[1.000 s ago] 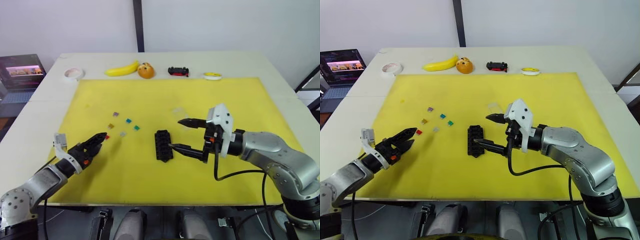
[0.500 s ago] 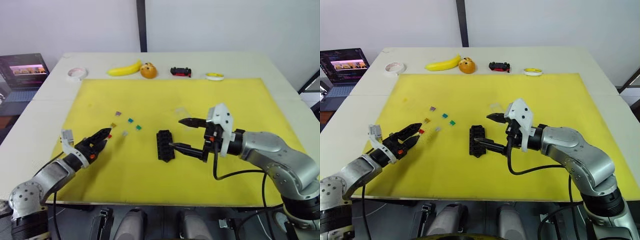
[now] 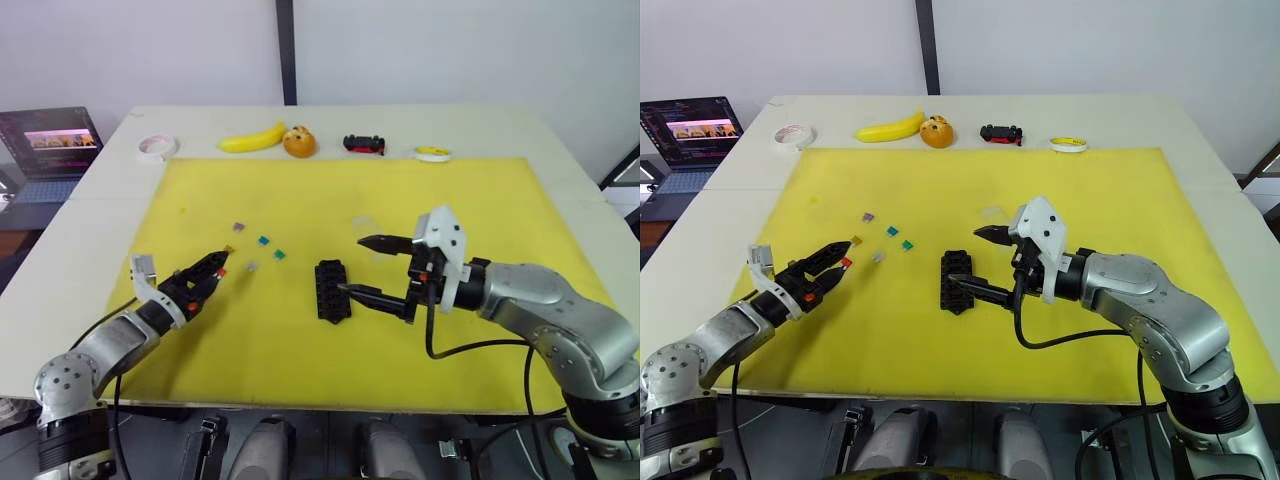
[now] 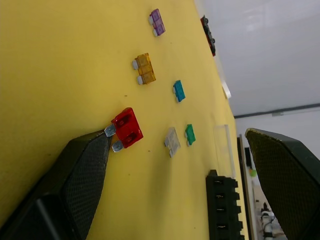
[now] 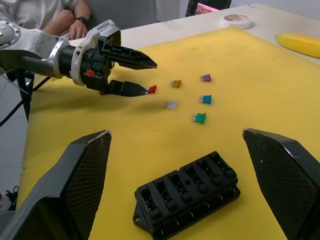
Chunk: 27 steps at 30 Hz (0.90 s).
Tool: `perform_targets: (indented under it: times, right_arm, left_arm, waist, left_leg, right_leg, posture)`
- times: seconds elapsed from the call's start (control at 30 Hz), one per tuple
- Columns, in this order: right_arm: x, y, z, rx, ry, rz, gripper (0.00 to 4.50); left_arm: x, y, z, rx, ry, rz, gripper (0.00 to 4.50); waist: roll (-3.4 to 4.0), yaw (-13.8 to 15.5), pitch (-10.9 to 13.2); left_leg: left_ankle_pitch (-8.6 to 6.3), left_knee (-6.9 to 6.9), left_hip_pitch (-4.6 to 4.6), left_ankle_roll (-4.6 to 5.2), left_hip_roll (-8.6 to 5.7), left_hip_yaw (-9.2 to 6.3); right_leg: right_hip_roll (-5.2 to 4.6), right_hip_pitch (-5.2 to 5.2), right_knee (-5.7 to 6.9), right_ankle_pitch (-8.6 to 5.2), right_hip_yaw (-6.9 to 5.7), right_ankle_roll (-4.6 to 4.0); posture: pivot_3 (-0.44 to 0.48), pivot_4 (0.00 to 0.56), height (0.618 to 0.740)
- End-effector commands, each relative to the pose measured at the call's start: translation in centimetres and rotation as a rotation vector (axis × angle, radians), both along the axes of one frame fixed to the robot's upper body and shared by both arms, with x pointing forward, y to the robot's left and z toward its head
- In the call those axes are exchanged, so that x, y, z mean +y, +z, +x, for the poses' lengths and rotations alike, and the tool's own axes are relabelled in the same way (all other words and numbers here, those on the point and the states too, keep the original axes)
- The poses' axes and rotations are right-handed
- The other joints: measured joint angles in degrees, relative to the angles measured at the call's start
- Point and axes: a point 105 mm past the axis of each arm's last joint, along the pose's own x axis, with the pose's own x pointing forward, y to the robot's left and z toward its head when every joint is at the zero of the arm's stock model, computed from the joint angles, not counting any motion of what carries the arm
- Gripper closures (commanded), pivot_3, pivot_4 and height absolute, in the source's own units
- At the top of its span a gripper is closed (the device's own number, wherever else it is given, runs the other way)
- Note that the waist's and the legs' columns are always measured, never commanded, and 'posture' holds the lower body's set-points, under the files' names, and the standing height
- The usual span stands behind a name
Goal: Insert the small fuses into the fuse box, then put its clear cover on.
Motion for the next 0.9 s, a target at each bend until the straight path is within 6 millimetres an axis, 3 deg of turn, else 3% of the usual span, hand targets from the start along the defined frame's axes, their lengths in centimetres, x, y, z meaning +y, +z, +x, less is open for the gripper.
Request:
perform_targets:
  times: [0.03,0.2,0.33,0.9]
  right_arm:
    - [0.1,0.8,-0.3,-0.040,0.007,0.005,0.06]
    - [0.0,0.9,-0.3,-0.042,0.005,0.008,0.06]
    - [-0.1,1.0,-0.2,-0.041,-0.003,0.014,0.00]
    - [-0.3,1.0,-0.3,-0.036,0.004,-0.007,0.00]
  left_arm:
    - [-1.5,-2.0,0.0,0.071,-0.044,0.012,0.00]
    - [-1.7,-2.2,-0.1,0.075,-0.050,0.008,0.00]
    - [-1.6,-2.6,-0.1,0.098,-0.056,0.032,1.24]
    - [-1.7,-3.4,0.8,0.128,-0.042,0.030,1.24]
  waist:
    - [0.01,0.1,0.0]
    - [0.04,1.1,0.0]
    - [0.04,1.1,0.0]
    - [0.10,1.3,-0.1]
  left_leg:
    - [0.00,0.00,0.01,0.00,0.00,0.00]
    - [0.00,0.00,0.01,0.00,0.00,0.00]
    - [0.00,0.00,0.00,0.00,-0.01,0.01]
    - [0.01,-0.01,0.01,-0.02,-0.04,-0.04]
  right_leg:
    - [0.00,0.00,0.00,0.00,0.00,0.00]
    - [0.00,-0.01,0.00,0.00,0.00,0.00]
    - [0.00,-0.02,-0.01,0.00,0.01,0.00]
    - [-0.03,0.03,-0.02,0.00,-0.04,0.00]
  posture:
    - [0.000,0.150,0.740]
    - [0.000,0.150,0.740]
    - [0.000,0.150,0.740]
    - [0.000,0.150,0.740]
